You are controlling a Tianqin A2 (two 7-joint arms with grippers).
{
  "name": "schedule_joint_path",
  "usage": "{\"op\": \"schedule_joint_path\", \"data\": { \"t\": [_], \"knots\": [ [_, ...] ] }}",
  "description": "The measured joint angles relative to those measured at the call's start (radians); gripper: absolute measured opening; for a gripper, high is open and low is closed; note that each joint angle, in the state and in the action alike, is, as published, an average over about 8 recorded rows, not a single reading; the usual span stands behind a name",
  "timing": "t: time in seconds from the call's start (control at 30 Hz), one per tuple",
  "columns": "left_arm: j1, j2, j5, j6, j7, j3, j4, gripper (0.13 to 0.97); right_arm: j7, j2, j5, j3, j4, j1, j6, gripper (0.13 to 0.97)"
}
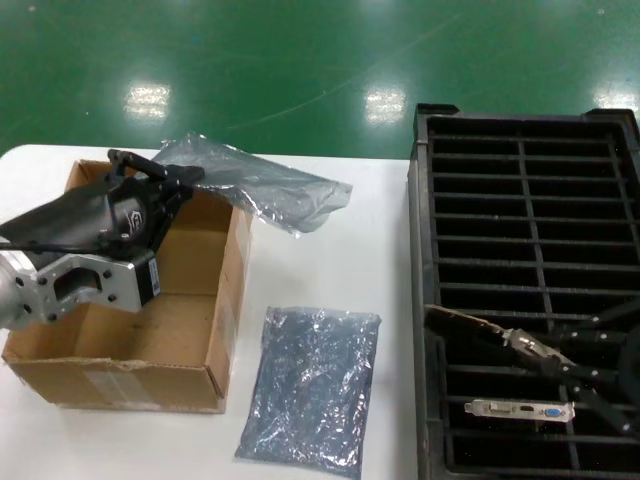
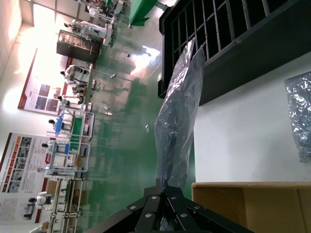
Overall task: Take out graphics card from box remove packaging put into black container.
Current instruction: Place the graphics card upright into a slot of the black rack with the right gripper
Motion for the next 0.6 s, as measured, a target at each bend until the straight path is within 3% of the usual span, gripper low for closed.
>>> {"op": "schedule_joint_path", "data": {
  "t": [0.6],
  "knots": [
    [0.000,0.000,0.000,0.000,0.000,0.000,0.000,0.138,0.002,-0.002,-0.013,-0.034,-0.016,0.071,-0.072,0.186]
  ]
}}
